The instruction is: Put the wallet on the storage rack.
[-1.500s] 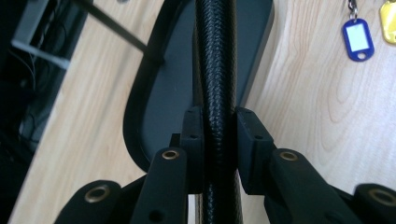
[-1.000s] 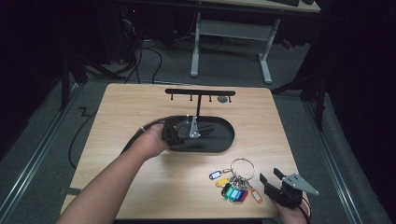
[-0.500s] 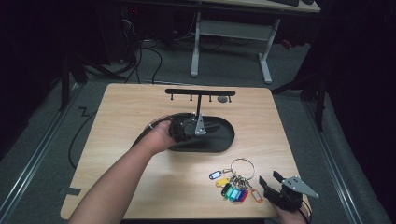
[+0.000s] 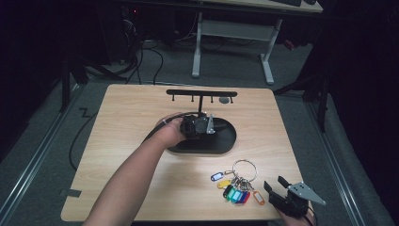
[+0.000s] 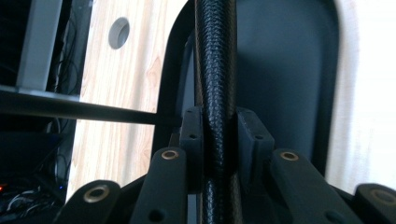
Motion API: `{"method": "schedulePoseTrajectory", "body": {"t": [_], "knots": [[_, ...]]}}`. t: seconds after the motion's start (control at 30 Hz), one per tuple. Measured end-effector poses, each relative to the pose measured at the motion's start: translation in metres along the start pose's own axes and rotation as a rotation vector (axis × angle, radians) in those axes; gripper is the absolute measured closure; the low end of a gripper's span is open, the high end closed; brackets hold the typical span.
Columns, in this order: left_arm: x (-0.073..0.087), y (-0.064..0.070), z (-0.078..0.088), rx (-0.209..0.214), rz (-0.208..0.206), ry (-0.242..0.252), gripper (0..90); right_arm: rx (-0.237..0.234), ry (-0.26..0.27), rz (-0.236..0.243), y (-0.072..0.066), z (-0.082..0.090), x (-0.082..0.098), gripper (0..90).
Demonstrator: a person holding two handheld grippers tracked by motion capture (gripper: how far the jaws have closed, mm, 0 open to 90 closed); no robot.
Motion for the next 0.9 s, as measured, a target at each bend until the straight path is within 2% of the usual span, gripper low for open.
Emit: {"method": "schedulePoseTrajectory", "body": {"t": [0.1,0.23,0.4,0.57,0.67,0.8,0.9], "knots": [[0.005,0.000,-0.009,-0.011,-0.011,-0.015,74.8,-0.003,0.013,-0.007,-0.001,0.002,0.000,37.9],[0.012,-0.003,-0.019,-0.017,0.000,-0.007,74.8,-0.014,0.023,-0.013,-0.004,0.003,-0.001,37.9],[0.019,-0.004,-0.024,-0.038,-0.024,-0.008,74.5,-0.018,0.022,-0.031,-0.004,0.002,0.001,38.0],[0.021,0.006,-0.024,-0.031,-0.028,-0.009,73.7,-0.020,0.035,-0.063,0.000,0.005,0.002,38.1],[0.023,0.015,-0.025,0.007,0.008,-0.010,71.1,-0.021,0.041,-0.075,0.001,0.006,0.002,38.2],[0.023,0.027,-0.027,0.023,0.005,-0.024,67.2,-0.023,0.040,-0.077,-0.001,0.006,0.002,38.2],[0.023,0.031,-0.028,0.052,0.044,-0.030,64.4,-0.023,0.036,-0.077,-0.001,0.006,0.003,38.3]]}}
Point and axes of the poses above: each handheld gripper's, and its own axes: z roughly backward along the jaws, x roughly out of its underside, y roughly to its right, the point moved 5 cm from there along -z, roughly forward along the jaws, and after that the axes turned 13 degrees about -x, right-handed, at the moved point
